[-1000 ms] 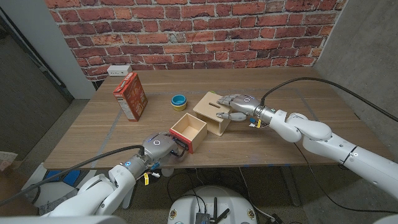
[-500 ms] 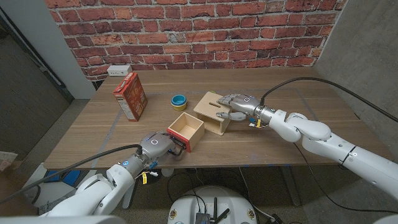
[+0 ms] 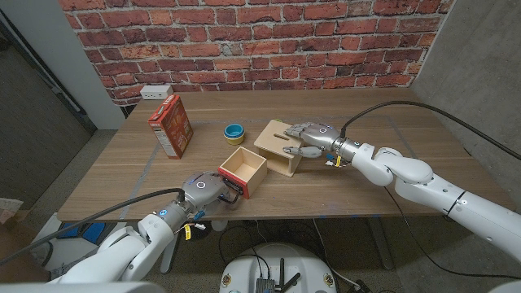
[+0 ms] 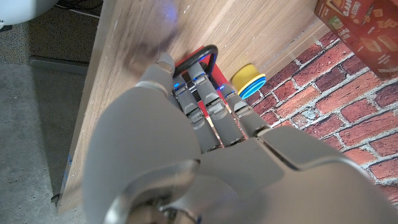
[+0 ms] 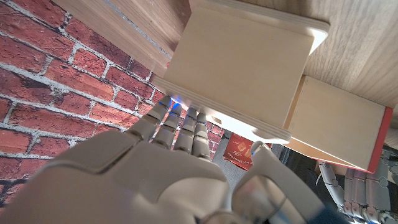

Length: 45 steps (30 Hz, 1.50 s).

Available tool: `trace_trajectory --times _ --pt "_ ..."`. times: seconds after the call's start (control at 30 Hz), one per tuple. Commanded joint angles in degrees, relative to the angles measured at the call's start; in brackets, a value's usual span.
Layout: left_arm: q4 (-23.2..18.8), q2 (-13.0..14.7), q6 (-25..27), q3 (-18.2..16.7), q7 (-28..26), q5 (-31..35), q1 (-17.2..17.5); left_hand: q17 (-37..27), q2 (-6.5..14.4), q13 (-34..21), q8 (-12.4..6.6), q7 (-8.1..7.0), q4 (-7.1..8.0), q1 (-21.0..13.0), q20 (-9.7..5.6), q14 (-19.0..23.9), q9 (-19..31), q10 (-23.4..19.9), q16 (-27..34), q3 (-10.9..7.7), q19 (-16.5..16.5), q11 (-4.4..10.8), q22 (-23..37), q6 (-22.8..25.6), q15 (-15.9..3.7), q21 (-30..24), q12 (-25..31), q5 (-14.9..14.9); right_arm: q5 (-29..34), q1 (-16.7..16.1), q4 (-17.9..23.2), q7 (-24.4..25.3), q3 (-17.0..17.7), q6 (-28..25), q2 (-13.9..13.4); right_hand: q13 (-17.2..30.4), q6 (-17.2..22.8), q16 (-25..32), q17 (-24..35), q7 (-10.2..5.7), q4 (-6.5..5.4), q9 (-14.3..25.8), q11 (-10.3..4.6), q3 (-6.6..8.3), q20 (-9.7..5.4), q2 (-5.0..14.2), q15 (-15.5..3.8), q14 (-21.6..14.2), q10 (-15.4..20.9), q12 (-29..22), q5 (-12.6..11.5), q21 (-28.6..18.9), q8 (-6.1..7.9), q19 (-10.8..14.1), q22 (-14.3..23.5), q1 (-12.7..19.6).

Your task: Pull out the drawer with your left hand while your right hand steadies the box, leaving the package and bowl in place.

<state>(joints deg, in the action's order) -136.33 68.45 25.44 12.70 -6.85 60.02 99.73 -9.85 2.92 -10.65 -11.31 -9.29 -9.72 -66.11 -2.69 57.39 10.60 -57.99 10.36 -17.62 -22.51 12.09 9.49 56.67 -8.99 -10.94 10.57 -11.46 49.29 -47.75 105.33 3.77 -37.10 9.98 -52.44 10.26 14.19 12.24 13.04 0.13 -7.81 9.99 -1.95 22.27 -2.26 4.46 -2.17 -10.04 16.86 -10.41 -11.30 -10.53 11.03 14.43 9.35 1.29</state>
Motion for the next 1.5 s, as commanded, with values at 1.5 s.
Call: trace_trajectory --times 1.5 --pt "0.84 -5.57 -10.46 -12.58 -4.6 -1.52 7.73 0.06 -2.8 0.17 0.12 0.37 2.09 13.31 -9.07 -5.77 -0.05 5.64 -0.11 -1.62 -0.36 0.0 0.16 -5.14 -4.2 0.21 0.11 0.16 -0.5 -1.88 3.76 1.28 2.28 -1.58 -0.74 0.3 0.1 0.09 0.13 -0.18 -0.13 0.23 -0.27 0.52 -3.25 2.0 -2.3 0.01 0.12 -0.39 -0.38 -0.26 -0.14 1.09 0.13 -0.3"
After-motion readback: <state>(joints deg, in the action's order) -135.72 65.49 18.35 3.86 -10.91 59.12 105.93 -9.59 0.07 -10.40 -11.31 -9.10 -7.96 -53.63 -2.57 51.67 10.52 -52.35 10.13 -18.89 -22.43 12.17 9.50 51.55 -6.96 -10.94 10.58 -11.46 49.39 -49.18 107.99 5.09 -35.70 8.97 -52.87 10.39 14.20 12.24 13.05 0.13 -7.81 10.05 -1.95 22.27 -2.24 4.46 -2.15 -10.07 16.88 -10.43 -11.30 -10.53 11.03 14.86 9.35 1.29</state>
